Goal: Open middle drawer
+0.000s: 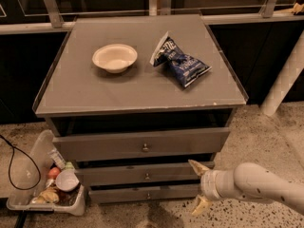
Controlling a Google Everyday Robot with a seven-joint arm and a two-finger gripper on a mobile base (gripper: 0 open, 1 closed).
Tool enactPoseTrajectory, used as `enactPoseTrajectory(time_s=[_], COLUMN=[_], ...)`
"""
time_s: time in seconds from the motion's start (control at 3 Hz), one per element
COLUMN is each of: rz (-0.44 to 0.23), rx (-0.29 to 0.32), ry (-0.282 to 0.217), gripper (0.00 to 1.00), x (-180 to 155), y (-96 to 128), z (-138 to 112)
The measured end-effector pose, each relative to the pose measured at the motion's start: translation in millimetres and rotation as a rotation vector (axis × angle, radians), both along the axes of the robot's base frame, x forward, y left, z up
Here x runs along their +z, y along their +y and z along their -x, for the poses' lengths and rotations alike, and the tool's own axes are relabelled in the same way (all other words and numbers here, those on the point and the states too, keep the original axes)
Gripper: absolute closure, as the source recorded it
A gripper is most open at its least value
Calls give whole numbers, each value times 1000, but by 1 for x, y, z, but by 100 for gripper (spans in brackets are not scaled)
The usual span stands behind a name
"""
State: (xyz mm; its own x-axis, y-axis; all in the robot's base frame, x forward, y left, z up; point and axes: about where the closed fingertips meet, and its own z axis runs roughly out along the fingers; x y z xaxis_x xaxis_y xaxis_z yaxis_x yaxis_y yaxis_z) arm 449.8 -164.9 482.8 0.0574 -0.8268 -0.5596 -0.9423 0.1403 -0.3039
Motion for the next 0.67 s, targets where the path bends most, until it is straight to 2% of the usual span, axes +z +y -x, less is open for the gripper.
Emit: enactPoseTrajectory(time_s=[0.33, 0.67], rz=[4, -3], rx=[3, -3], ry=[3, 28], gripper=[0, 0], x=[-4, -25], y=[1, 1], z=[-1, -10])
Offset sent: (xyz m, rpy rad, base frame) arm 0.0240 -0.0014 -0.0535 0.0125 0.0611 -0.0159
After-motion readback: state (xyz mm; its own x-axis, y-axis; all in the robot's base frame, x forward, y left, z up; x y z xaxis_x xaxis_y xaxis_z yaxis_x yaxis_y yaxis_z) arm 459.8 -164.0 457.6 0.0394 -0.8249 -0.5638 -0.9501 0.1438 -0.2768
